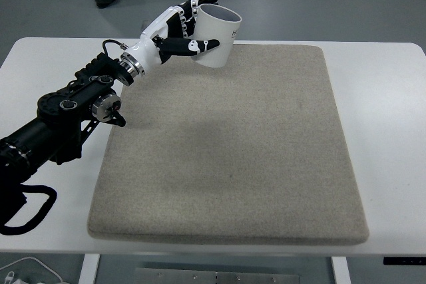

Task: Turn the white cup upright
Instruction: 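Lift the grasped cup with the left hand, rotating it upward, then lower the cup back onto the pad, turning it opening-up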

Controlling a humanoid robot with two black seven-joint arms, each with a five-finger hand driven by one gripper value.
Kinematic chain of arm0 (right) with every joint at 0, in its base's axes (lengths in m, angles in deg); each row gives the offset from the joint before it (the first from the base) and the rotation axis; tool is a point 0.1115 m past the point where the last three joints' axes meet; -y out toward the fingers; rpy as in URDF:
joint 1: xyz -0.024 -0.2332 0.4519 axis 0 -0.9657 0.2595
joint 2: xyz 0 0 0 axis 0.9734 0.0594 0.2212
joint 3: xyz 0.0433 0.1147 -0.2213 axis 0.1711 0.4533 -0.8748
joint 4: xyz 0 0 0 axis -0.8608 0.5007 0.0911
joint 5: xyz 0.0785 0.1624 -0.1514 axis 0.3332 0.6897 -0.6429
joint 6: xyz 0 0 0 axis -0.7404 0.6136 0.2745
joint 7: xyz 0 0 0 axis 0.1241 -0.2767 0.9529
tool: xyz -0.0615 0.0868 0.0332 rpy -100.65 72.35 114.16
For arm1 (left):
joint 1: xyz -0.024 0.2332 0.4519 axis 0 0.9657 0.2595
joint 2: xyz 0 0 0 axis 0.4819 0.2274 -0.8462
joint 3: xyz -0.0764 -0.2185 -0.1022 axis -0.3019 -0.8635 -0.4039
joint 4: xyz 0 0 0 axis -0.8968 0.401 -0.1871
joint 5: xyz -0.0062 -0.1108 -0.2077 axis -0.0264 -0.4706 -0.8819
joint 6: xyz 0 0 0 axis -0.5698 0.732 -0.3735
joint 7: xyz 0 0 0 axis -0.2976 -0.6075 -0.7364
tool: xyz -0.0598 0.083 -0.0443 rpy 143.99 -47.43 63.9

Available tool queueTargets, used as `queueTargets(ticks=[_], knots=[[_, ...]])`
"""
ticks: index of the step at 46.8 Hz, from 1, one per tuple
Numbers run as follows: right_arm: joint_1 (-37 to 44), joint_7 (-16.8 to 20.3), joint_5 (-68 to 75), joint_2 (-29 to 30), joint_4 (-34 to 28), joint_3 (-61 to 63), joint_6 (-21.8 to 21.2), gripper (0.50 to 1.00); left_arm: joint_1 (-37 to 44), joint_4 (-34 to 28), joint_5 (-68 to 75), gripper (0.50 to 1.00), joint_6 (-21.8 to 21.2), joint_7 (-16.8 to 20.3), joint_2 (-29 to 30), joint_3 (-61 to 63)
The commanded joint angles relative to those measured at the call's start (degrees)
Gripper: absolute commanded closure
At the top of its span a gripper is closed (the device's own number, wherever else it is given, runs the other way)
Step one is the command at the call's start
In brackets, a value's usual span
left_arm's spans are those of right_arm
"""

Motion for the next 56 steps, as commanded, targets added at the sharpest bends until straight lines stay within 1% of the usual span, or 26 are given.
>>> queueTargets(ticks=[1, 5, 11, 17, 24, 31, 43, 50, 56], knots=[[0.0, 0.0, -0.09, 0.0, 0.0, 0.0, 0.01, 0.57, 0.69, -0.95, 0.22, 0.847, 0.06, 2.89, -0.25, 1.66], [0.0, 0.0, -0.09, 0.0, 0.0, 0.0, 0.01, 0.57, 0.95, -1.04, 0.13, 0.849, -0.02, 2.89, -0.25, 5.61], [-0.09, 0.0, -0.09, 0.0, 0.0, 0.0, 0.01, 0.57, 0.95, -1.22, -0.05, 0.849, -1.6, 2.89, -0.25, 10.98], [-0.09, 0.0, -0.09, 0.0, 0.0, 0.0, 0.01, 0.57, 1.83, -1.22, -0.05, 0.849, -3.8, 2.89, -0.43, 11.43], [-0.09, 0.0, -0.09, 0.0, 0.0, -0.01, 0.01, 0.57, 2.18, -1.66, 0.04, 0.849, -5.03, 2.89, -0.69, 11.43], [-0.18, 0.0, -0.09, 0.0, 0.0, -0.09, 0.01, 0.57, 2.97, -3.5, 0.04, 0.847, -5.21, 2.89, -2.45, 11.51], [-0.18, 0.0, -0.09, 0.0, 0.0, -0.09, 0.01, 0.57, 4.38, -4.12, 0.04, 0.838, -5.3, 2.89, -3.5, 11.51], [-0.18, 0.0, 0.0, 0.0, 0.0, 0.0, 0.01, 0.57, 4.38, -5.08, -0.05, 0.823, -5.3, 2.89, -3.68, 11.51], [-0.18, 0.0, 0.0, 0.0, 0.0, 0.0, 0.01, 0.57, 4.47, -5.26, -0.49, 0.795, -5.56, 2.89, -3.68, 11.43]])
